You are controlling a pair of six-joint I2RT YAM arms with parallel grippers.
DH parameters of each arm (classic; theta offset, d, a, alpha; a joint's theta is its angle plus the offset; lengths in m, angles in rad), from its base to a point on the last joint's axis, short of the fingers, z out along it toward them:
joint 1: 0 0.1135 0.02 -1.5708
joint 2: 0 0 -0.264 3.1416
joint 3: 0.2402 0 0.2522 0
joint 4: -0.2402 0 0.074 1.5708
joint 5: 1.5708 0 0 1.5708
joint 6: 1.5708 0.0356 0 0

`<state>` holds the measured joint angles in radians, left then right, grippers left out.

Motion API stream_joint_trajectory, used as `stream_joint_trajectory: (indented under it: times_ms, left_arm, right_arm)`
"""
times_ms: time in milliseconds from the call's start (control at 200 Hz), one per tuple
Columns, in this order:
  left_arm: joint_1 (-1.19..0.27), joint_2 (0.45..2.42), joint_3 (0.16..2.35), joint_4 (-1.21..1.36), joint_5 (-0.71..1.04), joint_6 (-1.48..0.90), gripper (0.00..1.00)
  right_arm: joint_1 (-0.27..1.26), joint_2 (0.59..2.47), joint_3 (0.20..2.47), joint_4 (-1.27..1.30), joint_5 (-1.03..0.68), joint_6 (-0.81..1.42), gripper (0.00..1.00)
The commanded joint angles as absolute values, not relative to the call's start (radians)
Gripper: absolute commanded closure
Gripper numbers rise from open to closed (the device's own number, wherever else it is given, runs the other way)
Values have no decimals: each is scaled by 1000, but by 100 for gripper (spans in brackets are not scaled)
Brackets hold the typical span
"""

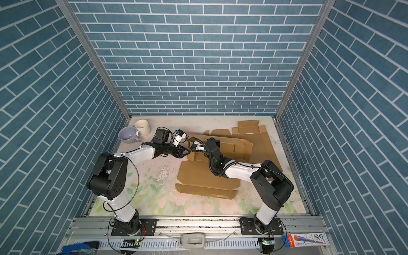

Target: Fold the paper box

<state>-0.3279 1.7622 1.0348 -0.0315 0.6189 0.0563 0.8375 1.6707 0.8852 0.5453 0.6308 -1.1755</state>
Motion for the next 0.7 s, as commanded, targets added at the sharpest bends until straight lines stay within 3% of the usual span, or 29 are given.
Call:
stream_joint_trajectory:
  times_ms: [0, 170, 395, 695]
  left_arm:
    - [-350, 1743, 1006, 114, 545, -8, 39]
    - [-371, 1738, 943, 278, 437, -88, 50]
    - [-420, 1751, 912, 352, 295, -93, 74]
    - [-517, 1757, 902, 373, 27, -74, 84]
  right_arm:
    - [839, 1659, 896, 509, 610, -1148, 100]
    - [843, 1658, 900, 502, 610, -1136, 100]
    - [858, 1647, 889, 495, 619, -1114, 100]
    - [881, 1644, 879, 493, 633, -1086, 100]
